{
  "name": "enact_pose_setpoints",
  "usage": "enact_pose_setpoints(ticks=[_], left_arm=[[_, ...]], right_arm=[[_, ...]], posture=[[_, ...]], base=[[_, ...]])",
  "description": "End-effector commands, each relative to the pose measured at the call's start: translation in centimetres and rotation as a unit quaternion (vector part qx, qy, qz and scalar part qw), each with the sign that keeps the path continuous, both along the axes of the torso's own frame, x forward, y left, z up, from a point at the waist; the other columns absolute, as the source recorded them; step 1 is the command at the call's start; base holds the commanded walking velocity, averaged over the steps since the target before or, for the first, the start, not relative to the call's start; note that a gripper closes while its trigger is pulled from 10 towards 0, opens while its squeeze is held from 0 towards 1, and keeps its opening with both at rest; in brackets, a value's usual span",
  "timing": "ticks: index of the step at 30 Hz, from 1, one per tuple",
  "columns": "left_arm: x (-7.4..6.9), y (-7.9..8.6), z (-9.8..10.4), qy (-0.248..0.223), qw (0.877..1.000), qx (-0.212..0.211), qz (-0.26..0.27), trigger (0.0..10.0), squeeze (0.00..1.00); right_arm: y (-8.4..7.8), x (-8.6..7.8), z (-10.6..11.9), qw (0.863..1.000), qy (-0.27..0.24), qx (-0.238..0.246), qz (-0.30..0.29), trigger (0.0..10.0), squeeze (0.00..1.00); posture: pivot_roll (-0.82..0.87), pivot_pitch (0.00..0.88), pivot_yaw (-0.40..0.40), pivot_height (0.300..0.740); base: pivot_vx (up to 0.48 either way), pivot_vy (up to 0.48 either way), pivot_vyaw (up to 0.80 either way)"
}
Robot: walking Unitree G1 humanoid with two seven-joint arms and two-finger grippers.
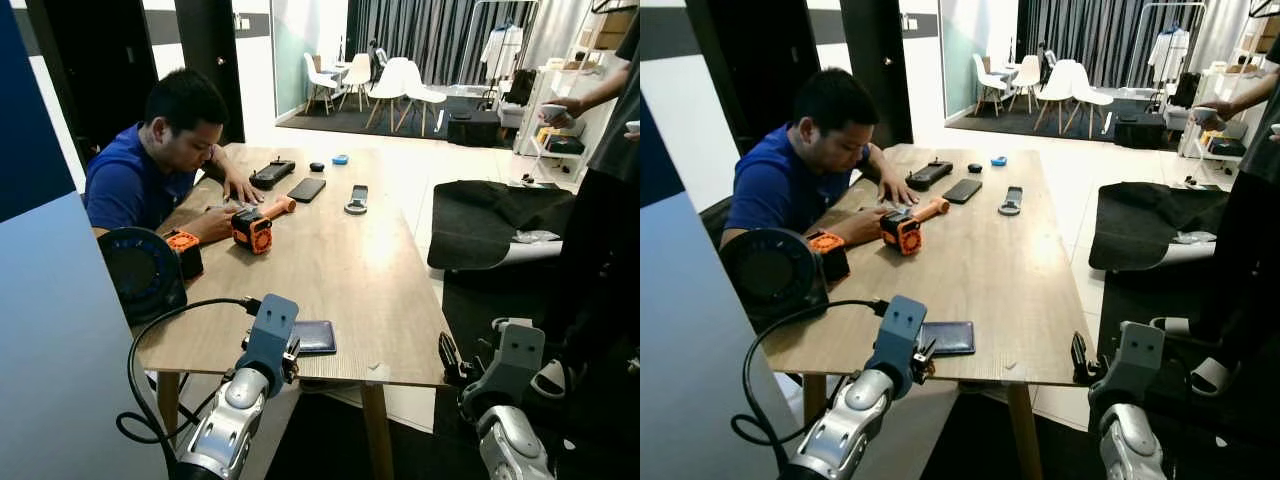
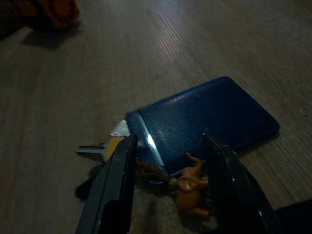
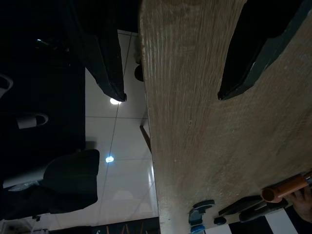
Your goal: Hang keys on a hook
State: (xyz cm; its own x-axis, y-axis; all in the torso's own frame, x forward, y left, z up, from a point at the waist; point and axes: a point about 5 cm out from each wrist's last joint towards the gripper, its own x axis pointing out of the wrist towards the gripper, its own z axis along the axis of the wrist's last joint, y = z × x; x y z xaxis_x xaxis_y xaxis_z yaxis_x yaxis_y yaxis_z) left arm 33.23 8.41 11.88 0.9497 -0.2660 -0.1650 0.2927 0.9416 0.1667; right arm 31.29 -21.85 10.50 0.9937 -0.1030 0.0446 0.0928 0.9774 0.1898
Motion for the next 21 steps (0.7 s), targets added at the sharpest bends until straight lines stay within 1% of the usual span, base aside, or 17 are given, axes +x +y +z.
enact_pose_setpoints(ticks=[1,2,3,4,5,6,9,11,12,14,15,18,19,20,21], left_arm=[[-0.1,-0.4,-0.5,0.015,1.0,-0.008,-0.011,10.0,0.0],[-0.2,-0.5,-0.7,0.032,0.999,-0.029,-0.018,10.0,0.0],[-0.2,-0.5,-0.7,0.032,0.999,-0.029,-0.018,10.0,0.0],[-0.3,-0.7,-0.8,0.042,0.998,-0.047,-0.021,10.0,0.0],[-0.3,-0.7,-0.8,0.042,0.998,-0.047,-0.021,10.0,0.0],[-0.4,-0.7,-0.9,0.047,0.997,-0.058,-0.022,10.0,0.0],[-0.4,-0.4,-1.0,0.051,0.997,-0.062,-0.018,10.0,0.0],[-0.3,-0.2,-1.2,0.053,0.997,-0.061,-0.015,10.0,0.0],[-0.3,-0.2,-1.2,0.053,0.997,-0.061,-0.015,10.0,0.0],[-0.3,-0.1,-1.2,0.053,0.997,-0.055,-0.015,10.0,0.0],[-0.3,-0.1,-1.2,0.053,0.997,-0.055,-0.015,10.0,0.0],[-0.3,-0.1,-1.2,0.053,0.997,-0.053,-0.017,10.0,0.0],[-0.3,-0.1,-1.2,0.053,0.997,-0.053,-0.017,10.0,0.0],[-0.3,-0.2,-1.2,0.055,0.997,-0.053,-0.019,10.0,0.0],[-0.3,-0.2,-1.2,0.055,0.997,-0.053,-0.019,10.0,0.0]], right_arm=[[0.3,0.1,-0.4,1.0,0.01,0.003,0.008,10.0,0.0],[0.4,0.1,-0.5,1.0,0.011,0.005,0.012,10.0,0.0],[0.4,0.1,-0.5,1.0,0.011,0.005,0.012,10.0,0.0],[0.5,0.2,-0.5,1.0,0.012,0.005,0.014,10.0,0.0],[0.5,0.2,-0.5,1.0,0.012,0.005,0.014,10.0,0.0],[0.6,0.2,-0.5,1.0,0.013,0.006,0.016,10.0,0.0],[1.0,0.2,-0.7,0.999,0.015,0.011,0.03,10.0,0.0],[1.6,0.3,-0.8,0.998,0.018,0.01,0.051,10.0,0.0],[1.6,0.3,-0.8,0.998,0.018,0.01,0.051,10.0,0.0],[2.4,0.3,-0.6,0.996,0.013,0.007,0.092,10.0,0.0],[2.4,0.3,-0.6,0.996,0.013,0.007,0.092,10.0,0.0],[4.1,-0.1,-0.3,0.984,0.005,0.006,0.177,10.0,0.0],[4.1,-0.1,-0.3,0.984,0.005,0.006,0.177,10.0,0.0],[4.7,-0.3,-0.2,0.978,0.006,0.002,0.21,10.0,0.0],[4.7,-0.3,-0.2,0.978,0.006,0.002,0.21,10.0,0.0]], posture=[[0.03,0.083,0.029,0.74],[0.03,0.081,0.028,0.74],[0.03,0.081,0.028,0.74],[0.03,0.081,0.028,0.74],[0.03,0.081,0.028,0.74],[0.03,0.082,0.028,0.74],[0.03,0.082,0.028,0.74],[0.03,0.082,0.028,0.74],[0.03,0.082,0.028,0.74],[0.04,0.083,0.027,0.74],[0.04,0.083,0.027,0.74],[0.04,0.083,0.028,0.74],[0.04,0.083,0.028,0.74],[0.04,0.083,0.028,0.74],[0.04,0.083,0.028,0.74]], base=[[0.0,0.0,0.0],[0.0,0.0,0.0],[0.0,0.0,0.0],[0.0,0.0,0.0],[0.0,0.0,0.0],[0.0,0.0,0.0],[0.0,0.0,0.0],[0.0,0.0,0.0],[0.0,0.0,0.0],[0.0,0.0,0.0],[0.0,0.0,0.0],[0.0,0.0,0.0],[0.0,0.0,0.0],[0.0,0.0,0.0],[0.0,0.0,0.0]])
